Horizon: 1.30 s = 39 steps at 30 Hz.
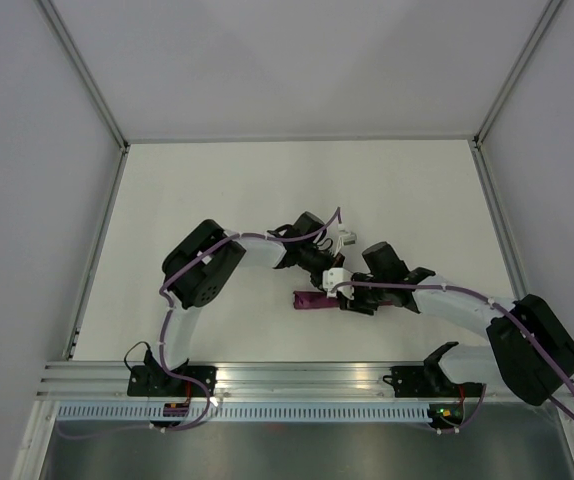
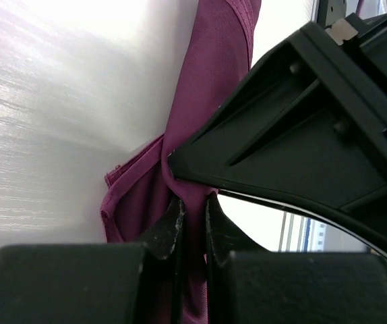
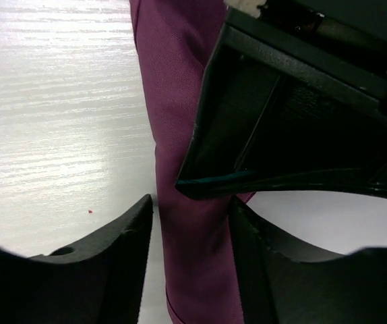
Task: Fold the napkin, place the utensils inside, and roll it up
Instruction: Roll the napkin with the utensil
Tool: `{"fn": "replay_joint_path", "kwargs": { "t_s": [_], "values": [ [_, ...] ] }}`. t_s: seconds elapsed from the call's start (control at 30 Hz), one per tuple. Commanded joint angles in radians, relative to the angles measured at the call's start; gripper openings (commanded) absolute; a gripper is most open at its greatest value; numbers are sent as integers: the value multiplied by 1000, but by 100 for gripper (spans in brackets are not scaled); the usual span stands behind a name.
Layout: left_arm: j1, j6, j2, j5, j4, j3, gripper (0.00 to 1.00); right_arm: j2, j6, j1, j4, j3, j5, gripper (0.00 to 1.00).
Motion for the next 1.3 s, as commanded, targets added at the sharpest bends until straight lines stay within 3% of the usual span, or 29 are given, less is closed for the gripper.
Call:
{"fn": "replay_joint_path", "kwargs": {
  "t_s": [0.0,0.1,0.13,0.2,0.33,0.6,0.73,0.97,1.1,1.13,1.27],
  "values": [
    [-6,-11,100,-152,-175,-52,7,23,1,8,19,-2,20,52],
    [-5,-22,94,-151,-162,-55,13,50,-5,9,1,9,20,34],
    [-3,-29,79,-160,-143,-61,20,64,-8,9,-10,13,14,26],
    [14,-51,59,-171,-120,-72,32,73,-24,9,-40,24,11,20],
    [34,-72,-19,-139,-56,-93,46,95,-47,9,-100,38,11,8],
    [73,-71,-179,-181,-48,-94,51,164,-68,8,-192,90,-25,4],
    [98,-71,-272,-293,-16,-157,51,208,-85,4,-272,143,-46,3],
    [165,-66,-548,-488,235,-395,52,306,-134,-22,-393,239,-97,2],
    [165,-97,-715,-641,421,-602,51,400,-171,-55,-496,309,-138,2],
    [167,-100,-782,-664,517,-637,51,420,-182,-61,-516,341,-150,2],
    [132,-73,-904,-726,654,-763,51,527,-209,-84,-594,424,-169,2]
  ]
}}
